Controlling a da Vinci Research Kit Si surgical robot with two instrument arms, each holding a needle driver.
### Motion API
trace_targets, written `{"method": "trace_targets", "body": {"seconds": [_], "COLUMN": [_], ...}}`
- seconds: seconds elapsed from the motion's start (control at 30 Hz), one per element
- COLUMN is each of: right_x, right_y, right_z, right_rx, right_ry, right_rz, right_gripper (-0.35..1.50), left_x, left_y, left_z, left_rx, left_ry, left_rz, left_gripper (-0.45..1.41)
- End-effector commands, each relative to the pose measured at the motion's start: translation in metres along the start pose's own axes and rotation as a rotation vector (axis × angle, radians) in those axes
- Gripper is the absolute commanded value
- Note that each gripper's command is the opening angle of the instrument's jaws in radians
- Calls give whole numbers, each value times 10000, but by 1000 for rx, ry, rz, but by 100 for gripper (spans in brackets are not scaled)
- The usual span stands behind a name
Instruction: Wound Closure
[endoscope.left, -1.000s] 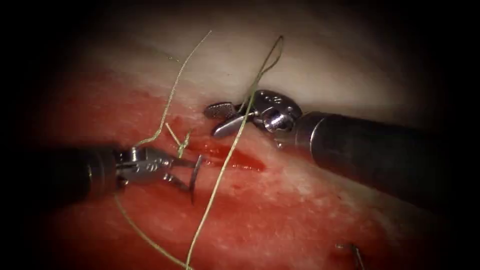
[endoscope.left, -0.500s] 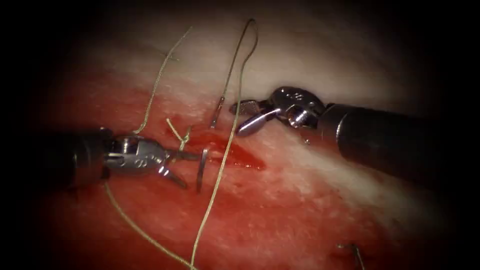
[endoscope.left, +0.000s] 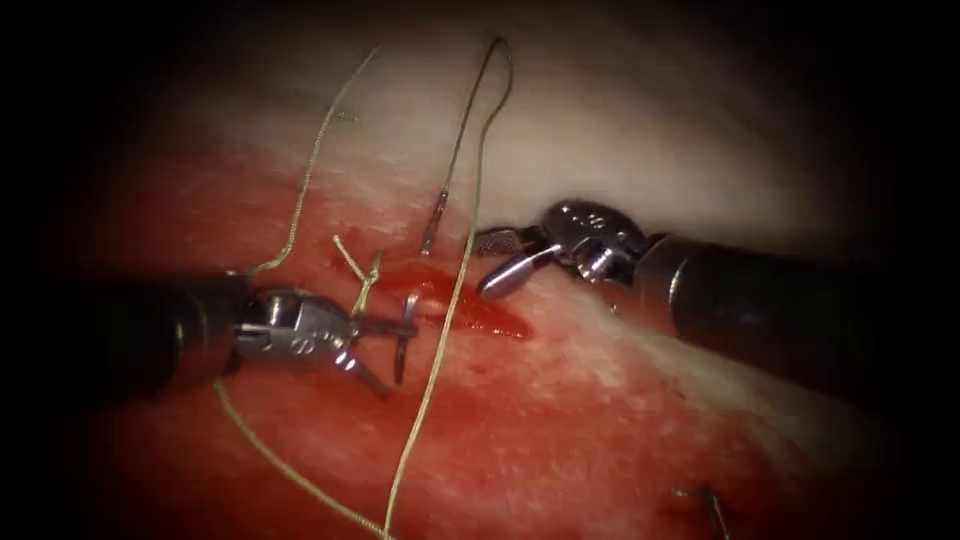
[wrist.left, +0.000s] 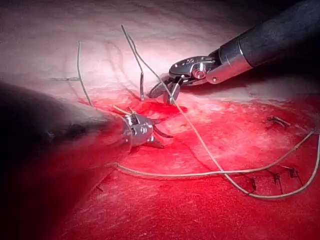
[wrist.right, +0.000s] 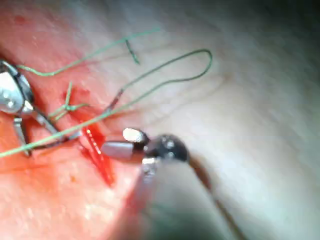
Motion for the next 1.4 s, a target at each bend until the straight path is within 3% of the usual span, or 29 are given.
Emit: {"method": "trace_targets", "body": {"seconds": [0.03,0.2,0.37,0.67,0.73,0.77,0.8,1.17,1.27,1.4], "right_x": [-4,-8,-12,-17,-17,-17,-18,-16,-18,-19], "right_y": [4,2,1,-3,-3,-3,-4,-5,-13,-21], "right_z": [10,12,13,11,11,11,11,-1,-7,-11], "right_rx": [2,1,3,7,8,8,9,19,11,8], "right_ry": [-1,8,24,34,43,43,45,77,86,88], "right_rz": [-4,5,20,28,34,34,34,74,89,93], "right_gripper": [131,131,131,131,131,131,131,131,131,131], "left_x": [-4,-2,6,-14,-14,-14,-13,6,17,20], "left_y": [-2,-5,-13,-16,-20,-20,-21,-16,-9,-1], "left_z": [9,17,28,26,29,29,30,13,-3,-13], "left_rx": [-3,-5,22,31,33,33,34,-4,-29,-81], "left_ry": [-2,-13,42,61,60,60,59,88,159,207], "left_rz": [3,36,39,70,68,68,67,118,-37,-91], "left_gripper": [39,37,39,27,7,7,-45,-45,-45,-45]}}
